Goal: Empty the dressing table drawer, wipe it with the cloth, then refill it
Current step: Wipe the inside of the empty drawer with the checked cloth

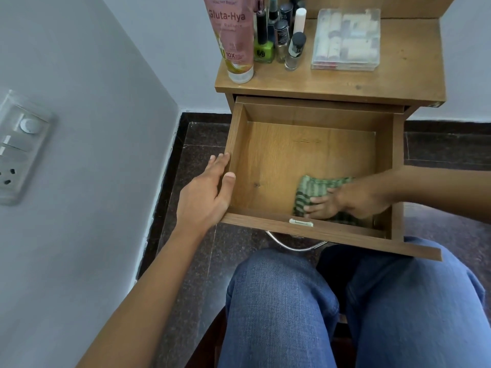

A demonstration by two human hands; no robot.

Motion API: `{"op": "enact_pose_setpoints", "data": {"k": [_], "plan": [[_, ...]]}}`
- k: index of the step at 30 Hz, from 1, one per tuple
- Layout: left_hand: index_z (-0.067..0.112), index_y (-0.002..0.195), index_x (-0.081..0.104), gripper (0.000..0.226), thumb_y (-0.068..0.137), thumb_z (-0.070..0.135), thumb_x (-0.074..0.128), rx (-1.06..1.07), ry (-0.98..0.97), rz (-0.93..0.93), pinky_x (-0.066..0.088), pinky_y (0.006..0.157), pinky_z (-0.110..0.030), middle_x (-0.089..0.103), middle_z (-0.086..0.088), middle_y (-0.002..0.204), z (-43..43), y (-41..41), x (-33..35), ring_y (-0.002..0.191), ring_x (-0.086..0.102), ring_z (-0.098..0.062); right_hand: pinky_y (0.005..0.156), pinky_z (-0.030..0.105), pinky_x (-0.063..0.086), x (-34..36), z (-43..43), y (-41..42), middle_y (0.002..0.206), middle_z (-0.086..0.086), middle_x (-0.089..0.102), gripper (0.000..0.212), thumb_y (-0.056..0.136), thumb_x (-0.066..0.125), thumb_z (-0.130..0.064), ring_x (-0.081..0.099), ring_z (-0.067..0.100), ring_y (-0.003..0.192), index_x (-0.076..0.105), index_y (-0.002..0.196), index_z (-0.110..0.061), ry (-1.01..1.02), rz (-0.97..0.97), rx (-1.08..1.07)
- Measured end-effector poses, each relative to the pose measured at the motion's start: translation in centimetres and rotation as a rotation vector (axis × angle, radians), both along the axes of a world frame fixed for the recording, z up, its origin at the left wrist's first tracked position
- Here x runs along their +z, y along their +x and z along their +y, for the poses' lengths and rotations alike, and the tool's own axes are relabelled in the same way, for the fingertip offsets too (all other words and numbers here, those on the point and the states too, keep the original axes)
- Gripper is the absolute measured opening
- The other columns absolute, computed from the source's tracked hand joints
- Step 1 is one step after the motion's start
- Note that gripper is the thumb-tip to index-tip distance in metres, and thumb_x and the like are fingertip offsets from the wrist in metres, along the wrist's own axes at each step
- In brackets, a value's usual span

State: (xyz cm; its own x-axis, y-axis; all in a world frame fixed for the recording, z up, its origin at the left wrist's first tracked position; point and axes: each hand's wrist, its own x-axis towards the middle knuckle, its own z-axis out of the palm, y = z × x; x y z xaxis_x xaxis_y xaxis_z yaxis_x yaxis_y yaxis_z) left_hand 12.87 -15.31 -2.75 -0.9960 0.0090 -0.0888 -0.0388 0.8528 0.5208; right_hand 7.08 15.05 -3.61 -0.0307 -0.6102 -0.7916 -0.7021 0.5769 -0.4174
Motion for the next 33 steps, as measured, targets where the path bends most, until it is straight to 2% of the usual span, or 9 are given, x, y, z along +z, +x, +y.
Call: {"op": "enact_pose_setpoints", "data": {"k": [5,10,12,15,20,28,33], "plan": [[0.037,0.149,0.035,0.057,0.096,0.054,0.024,0.012,-0.009,0.001,0.046,0.099,-0.047,0.036,0.002,0.155,0.2,0.0,0.2,0.136,0.042,-0.01,0.12,0.035,-0.007,-0.3,-0.1,0.1,0.147,-0.029,-0.009,0.085,0.087,0.036,0.011,-0.014,-0.005,0.14,0.004,0.149,-0.038,-0.036,0.026,0.036],[0.037,0.149,0.035,0.058,0.096,0.055,0.023,0.011,-0.036,-0.002,0.05,0.093,-0.046,0.035,0.001,0.155,0.3,-0.1,0.1,0.127,0.053,-0.014,0.12,0.045,-0.004,-0.7,-5.0,-0.6,0.154,-0.021,-0.006,0.085,0.087,0.042,0.009,-0.012,0.002,0.143,0.007,0.151,-0.033,-0.102,0.112,0.056],[0.036,0.15,0.034,0.058,0.096,0.055,0.023,0.007,-0.047,0.006,0.049,0.096,-0.045,0.036,0.001,0.155,0.3,-0.1,0.0,0.133,0.047,-0.013,0.119,0.046,-0.005,-0.9,-8.0,-0.9,0.157,-0.017,-0.003,0.081,0.089,0.041,0.009,-0.011,0.004,0.144,0.008,0.151,-0.032,-0.157,0.134,0.039],[0.034,0.15,0.035,0.058,0.096,0.053,0.024,0.001,-0.051,0.031,0.047,0.099,-0.043,0.037,0.001,0.155,0.4,-0.1,-0.1,0.139,0.039,-0.01,0.117,0.041,-0.006,-1.0,-11.4,-1.3,0.159,-0.014,-0.002,0.079,0.09,0.037,0.009,-0.011,0.007,0.145,0.009,0.152,-0.03,-0.214,0.162,0.024],[0.025,0.15,0.037,0.056,0.099,0.047,0.026,-0.067,-0.085,0.071,0.044,0.105,-0.04,0.035,0.005,0.155,0.5,-0.1,0.0,0.145,0.02,-0.001,0.117,0.038,-0.009,-1.9,-11.7,-0.9,0.159,-0.016,0.001,0.078,0.09,0.037,0.011,-0.009,0.006,0.146,0.014,0.152,-0.03,-0.298,0.198,-0.034],[0.025,0.152,0.034,0.06,0.097,0.046,0.023,-0.105,-0.13,0.048,0.044,0.105,-0.04,0.03,0.006,0.158,0.4,-0.1,0.2,0.146,0.016,-0.003,0.117,0.039,-0.006,-2.4,-10.5,-2.5,0.158,-0.016,0.005,0.08,0.088,0.039,0.008,-0.005,0.005,0.145,0.017,0.15,-0.038,-0.352,0.261,-0.16],[0.026,0.152,0.033,0.06,0.098,0.048,0.021,-0.116,-0.152,0.053,0.045,0.104,-0.038,0.029,0.008,0.158,0.3,-0.2,0.1,0.146,0.015,-0.001,0.12,0.041,-0.003,-1.7,-9.5,-6.6,0.158,-0.016,0.001,0.086,0.085,0.035,0.014,-0.006,0.007,0.146,0.012,0.151,-0.037,-0.297,0.359,-0.371]]}}
